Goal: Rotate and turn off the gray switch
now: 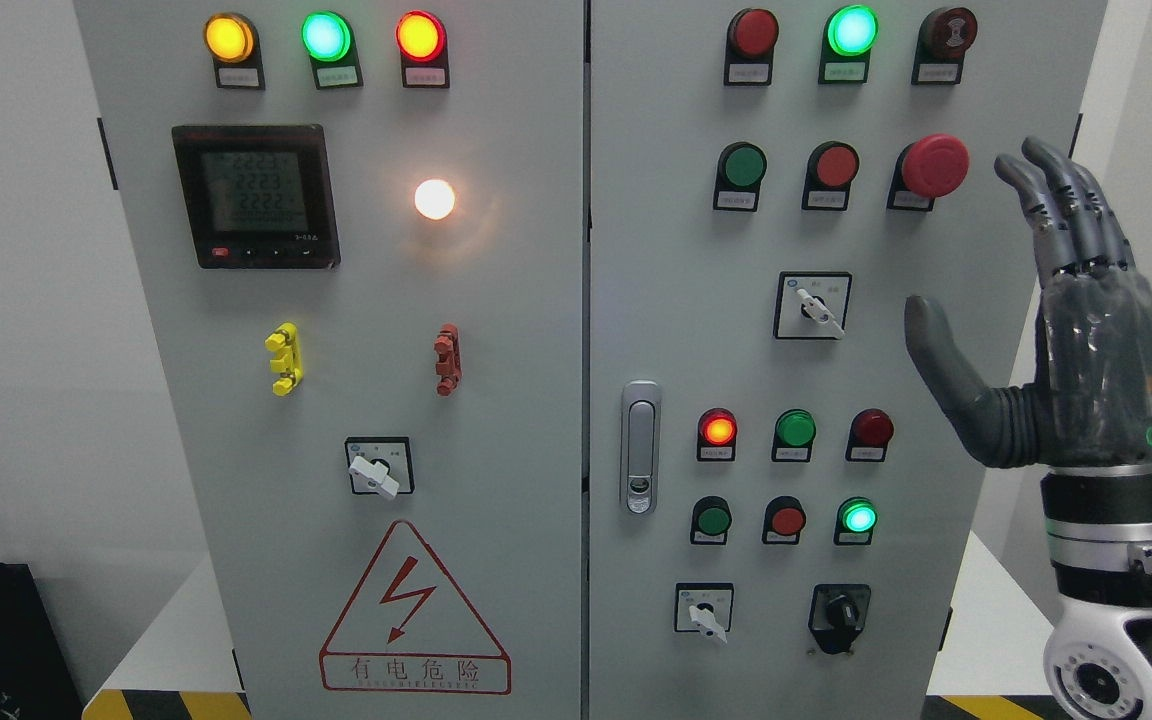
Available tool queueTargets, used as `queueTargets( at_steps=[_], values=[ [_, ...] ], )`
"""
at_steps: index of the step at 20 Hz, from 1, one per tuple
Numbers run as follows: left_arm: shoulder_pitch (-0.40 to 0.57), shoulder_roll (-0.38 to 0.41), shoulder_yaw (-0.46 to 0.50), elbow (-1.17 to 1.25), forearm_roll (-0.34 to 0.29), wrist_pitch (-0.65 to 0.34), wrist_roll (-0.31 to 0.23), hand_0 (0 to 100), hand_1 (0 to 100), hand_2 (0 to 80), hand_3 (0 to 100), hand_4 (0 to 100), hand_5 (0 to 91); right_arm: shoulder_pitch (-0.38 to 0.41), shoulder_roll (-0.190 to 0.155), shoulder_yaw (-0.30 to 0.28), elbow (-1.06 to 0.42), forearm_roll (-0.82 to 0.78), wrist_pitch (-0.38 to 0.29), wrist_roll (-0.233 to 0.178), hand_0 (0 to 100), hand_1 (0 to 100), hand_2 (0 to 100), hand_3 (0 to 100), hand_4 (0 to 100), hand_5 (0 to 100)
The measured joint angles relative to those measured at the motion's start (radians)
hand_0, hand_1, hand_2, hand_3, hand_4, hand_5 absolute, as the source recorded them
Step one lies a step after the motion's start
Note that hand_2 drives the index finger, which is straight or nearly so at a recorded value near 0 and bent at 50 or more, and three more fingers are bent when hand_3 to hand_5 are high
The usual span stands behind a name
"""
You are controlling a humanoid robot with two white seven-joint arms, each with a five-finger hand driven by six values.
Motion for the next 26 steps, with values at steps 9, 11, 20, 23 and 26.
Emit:
queueTargets(
  at_steps=[9, 11, 20, 23, 26],
  values=[
    [0.000, 0.000, 0.000, 0.000, 0.000, 0.000, -0.003, 12, 39, 0.0, 0, 0, 0.0, -0.003, 0.003, -0.001, 0.002, -0.003, 0.001, -0.003, 31, 11, 0, 5, 0, 0],
    [0.000, 0.000, 0.000, 0.000, 0.000, 0.000, -0.003, 12, 39, 0.0, 0, 0, 0.0, -0.004, 0.004, -0.001, 0.002, -0.004, 0.001, -0.004, 31, 11, 0, 7, 0, 0],
    [0.000, 0.000, 0.000, 0.000, 0.000, 0.000, -0.004, 12, 39, 0.0, 0, 0, 0.0, 0.001, 0.028, -0.010, 0.002, -0.020, 0.003, -0.044, 26, 38, 19, 69, 79, 98],
    [0.000, 0.000, 0.000, 0.000, 0.000, 0.000, -0.004, 12, 39, 0.0, 0, 0, 0.0, 0.007, 0.034, -0.012, 0.003, -0.023, 0.022, -0.047, 21, 37, 25, 75, 89, 100],
    [0.000, 0.000, 0.000, 0.000, 0.000, 0.000, -0.004, 12, 39, 0.0, 0, 0, 0.0, 0.015, 0.039, -0.013, 0.003, -0.025, 0.055, -0.048, 12, 34, 30, 80, 94, 100]
  ],
)
